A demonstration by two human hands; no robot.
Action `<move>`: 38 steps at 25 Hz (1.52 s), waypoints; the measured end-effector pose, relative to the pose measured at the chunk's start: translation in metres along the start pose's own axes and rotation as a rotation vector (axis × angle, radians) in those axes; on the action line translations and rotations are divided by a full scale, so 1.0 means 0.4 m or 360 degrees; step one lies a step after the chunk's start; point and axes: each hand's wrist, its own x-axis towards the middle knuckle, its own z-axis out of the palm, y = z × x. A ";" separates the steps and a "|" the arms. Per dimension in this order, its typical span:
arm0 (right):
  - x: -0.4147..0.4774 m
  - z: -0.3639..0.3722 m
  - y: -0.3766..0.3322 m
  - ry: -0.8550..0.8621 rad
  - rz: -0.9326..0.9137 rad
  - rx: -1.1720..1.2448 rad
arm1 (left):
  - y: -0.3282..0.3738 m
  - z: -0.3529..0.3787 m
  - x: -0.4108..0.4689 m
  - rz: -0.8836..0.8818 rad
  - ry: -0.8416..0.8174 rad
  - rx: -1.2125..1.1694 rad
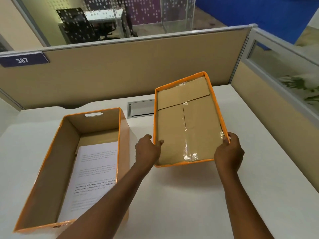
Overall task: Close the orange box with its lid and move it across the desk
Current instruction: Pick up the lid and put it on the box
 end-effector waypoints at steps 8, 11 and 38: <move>-0.227 -0.054 -0.169 0.0092 -0.0741 -0.0358 | 0.203 -0.120 -0.086 0.0001 -0.0579 -0.0800; -0.313 -0.051 -0.198 0.0109 -0.0899 -0.0314 | 0.214 -0.138 -0.104 -0.0051 -0.0679 -0.0956; -0.612 0.087 -0.255 -0.1007 0.0105 0.0213 | -0.413 -0.653 -0.135 0.0176 0.0294 -0.0776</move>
